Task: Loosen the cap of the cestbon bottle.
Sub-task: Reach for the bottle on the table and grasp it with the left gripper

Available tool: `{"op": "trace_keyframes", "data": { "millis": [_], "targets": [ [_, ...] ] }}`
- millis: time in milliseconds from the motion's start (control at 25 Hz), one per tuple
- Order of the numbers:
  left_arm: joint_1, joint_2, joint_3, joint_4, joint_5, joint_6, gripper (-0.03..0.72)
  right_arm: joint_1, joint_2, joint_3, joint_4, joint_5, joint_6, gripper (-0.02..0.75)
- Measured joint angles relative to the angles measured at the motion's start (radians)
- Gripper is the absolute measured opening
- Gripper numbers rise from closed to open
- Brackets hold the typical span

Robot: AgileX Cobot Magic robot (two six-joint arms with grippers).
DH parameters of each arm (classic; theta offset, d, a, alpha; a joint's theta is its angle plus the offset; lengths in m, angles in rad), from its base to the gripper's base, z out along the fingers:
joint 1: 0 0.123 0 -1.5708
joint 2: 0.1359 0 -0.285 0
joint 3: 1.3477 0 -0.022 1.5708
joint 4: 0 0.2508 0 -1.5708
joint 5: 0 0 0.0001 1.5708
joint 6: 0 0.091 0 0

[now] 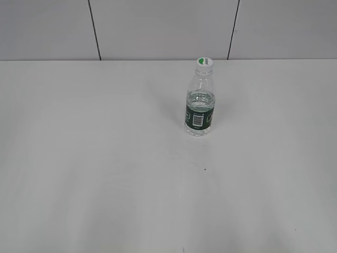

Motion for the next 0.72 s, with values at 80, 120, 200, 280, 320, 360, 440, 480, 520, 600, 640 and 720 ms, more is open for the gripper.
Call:
{"op": "trace_keyframes", "data": {
  "millis": [80, 120, 200, 280, 320, 360, 440, 480, 520, 600, 640, 720],
  "targets": [
    [0.000, 0.001, 0.000, 0.016, -0.002, 0.008, 0.486, 0.000, 0.000, 0.000, 0.000, 0.000, 0.000, 0.588],
    [0.000, 0.006, -0.003, 0.016, -0.006, 0.011, 0.486, 0.000, 0.000, 0.000, 0.000, 0.000, 0.000, 0.588],
    [0.000, 0.030, -0.015, 0.021, -0.036, 0.019, 0.486, 0.000, 0.000, 0.000, 0.000, 0.000, 0.000, 0.588],
    [0.000, 0.065, -0.035, 0.016, -0.080, 0.026, 0.486, 0.000, 0.000, 0.000, 0.000, 0.000, 0.000, 0.588],
    [0.000, 0.090, -0.045, 0.016, -0.105, 0.041, 0.486, 0.000, 0.000, 0.000, 0.000, 0.000, 0.000, 0.588],
    [0.000, 0.113, -0.059, 0.004, -0.132, 0.066, 0.486, 0.000, 0.000, 0.000, 0.000, 0.000, 0.000, 0.588],
    [0.000, 0.172, -0.082, -0.018, -0.200, 0.091, 0.486, 0.000, 0.000, 0.000, 0.000, 0.000, 0.000, 0.588],
    [0.000, 0.199, -0.091, -0.030, -0.236, 0.111, 0.486, 0.000, 0.000, 0.000, 0.000, 0.000, 0.000, 0.588],
    [0.000, 0.230, -0.101, -0.046, -0.282, 0.138, 0.486, 0.000, 0.000, 0.000, 0.000, 0.000, 0.000, 0.588],
    [0.000, 0.296, -0.122, -0.063, -0.365, 0.170, 0.486, 0.000, 0.000, 0.000, 0.000, 0.000, 0.000, 0.588],
    [0.000, 0.324, -0.134, -0.067, -0.408, 0.182, 0.486, 0.000, 0.000, 0.000, 0.000, 0.000, 0.000, 0.588],
    [0.000, 0.395, -0.156, -0.070, -0.486, 0.191, 0.486, 0.000, 0.000, 0.000, 0.000, 0.000, 0.000, 0.588]
  ]
}}
